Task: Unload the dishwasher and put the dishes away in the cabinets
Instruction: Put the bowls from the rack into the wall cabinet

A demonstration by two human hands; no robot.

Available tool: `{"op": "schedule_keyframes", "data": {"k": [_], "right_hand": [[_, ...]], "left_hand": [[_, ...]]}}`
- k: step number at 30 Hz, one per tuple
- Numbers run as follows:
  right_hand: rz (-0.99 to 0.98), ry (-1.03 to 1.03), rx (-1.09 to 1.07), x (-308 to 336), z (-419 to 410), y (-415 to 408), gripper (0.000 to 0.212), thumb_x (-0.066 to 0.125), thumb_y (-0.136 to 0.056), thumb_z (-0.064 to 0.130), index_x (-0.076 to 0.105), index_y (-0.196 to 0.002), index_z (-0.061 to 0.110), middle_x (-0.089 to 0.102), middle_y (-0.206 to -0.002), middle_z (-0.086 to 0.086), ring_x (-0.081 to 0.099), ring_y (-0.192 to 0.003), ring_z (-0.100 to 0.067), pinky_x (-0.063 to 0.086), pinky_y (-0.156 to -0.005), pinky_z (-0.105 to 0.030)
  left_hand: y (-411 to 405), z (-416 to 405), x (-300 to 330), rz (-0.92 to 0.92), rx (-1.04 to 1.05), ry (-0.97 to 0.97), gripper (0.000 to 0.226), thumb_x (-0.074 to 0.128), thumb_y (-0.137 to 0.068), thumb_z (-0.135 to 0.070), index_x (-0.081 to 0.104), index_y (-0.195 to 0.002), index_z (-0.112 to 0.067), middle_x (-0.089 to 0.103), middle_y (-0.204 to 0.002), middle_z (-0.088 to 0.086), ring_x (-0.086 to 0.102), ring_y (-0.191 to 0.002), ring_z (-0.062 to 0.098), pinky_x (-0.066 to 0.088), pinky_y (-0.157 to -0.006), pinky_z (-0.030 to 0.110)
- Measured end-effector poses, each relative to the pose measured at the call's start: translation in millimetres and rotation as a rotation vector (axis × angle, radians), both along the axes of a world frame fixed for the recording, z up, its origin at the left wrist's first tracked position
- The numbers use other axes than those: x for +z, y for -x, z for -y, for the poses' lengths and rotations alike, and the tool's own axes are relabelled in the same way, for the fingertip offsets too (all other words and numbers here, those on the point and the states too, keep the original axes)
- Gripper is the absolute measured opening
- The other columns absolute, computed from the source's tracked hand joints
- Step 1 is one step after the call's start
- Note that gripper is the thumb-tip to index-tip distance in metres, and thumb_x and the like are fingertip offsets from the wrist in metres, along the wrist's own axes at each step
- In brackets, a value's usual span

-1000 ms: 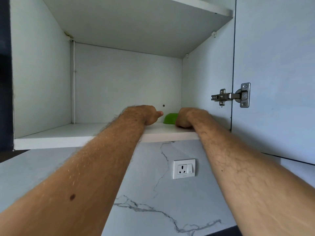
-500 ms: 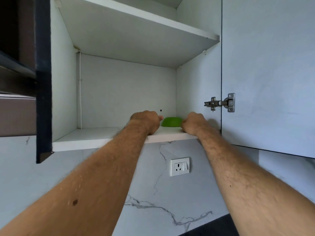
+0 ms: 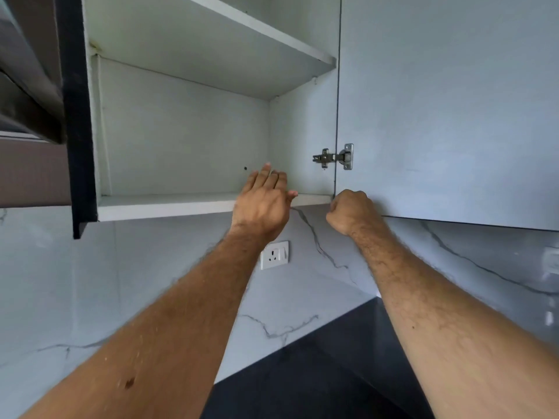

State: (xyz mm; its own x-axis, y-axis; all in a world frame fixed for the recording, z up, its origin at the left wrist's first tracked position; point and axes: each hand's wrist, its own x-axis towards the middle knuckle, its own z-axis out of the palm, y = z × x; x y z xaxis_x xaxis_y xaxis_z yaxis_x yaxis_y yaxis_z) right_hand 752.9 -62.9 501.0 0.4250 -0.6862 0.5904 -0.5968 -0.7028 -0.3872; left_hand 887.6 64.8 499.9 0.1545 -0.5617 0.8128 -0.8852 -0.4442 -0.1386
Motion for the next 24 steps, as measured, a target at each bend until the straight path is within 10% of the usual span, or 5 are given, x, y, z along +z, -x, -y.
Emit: {"op": "schedule_keyframes", "data": {"k": [8, 24], "right_hand": [[-0.063, -0.003, -0.114, -43.9, -10.6, 71.9, 0.028, 0.058, -0.078, 0.016, 0.073, -0.102, 0.014, 0.070, -0.107, -0.009, 0.064, -0.096, -0.030, 0.057, -0.083, -0.036], [-0.235, -0.160, -0.328, -233.4, -22.1, 250.6, 0.031, 0.053, -0.091, 0.022, 0.067, -0.118, 0.013, 0.069, -0.116, -0.009, 0.063, -0.107, -0.030, 0.050, -0.093, -0.035]], "left_hand": [[57.2, 8.7, -47.3, -0.099, -0.097, -0.093, 0.053, 0.026, -0.104, -0.047, 0.051, -0.134, -0.012, 0.056, -0.134, 0.007, 0.043, -0.130, 0.026, 0.033, -0.107, 0.041], [216.0, 39.1, -245.3, -0.451, -0.310, -0.397, 0.062, 0.020, -0.104, -0.049, 0.034, -0.150, -0.010, 0.038, -0.154, 0.008, 0.025, -0.147, 0.021, 0.016, -0.119, 0.031]]}}
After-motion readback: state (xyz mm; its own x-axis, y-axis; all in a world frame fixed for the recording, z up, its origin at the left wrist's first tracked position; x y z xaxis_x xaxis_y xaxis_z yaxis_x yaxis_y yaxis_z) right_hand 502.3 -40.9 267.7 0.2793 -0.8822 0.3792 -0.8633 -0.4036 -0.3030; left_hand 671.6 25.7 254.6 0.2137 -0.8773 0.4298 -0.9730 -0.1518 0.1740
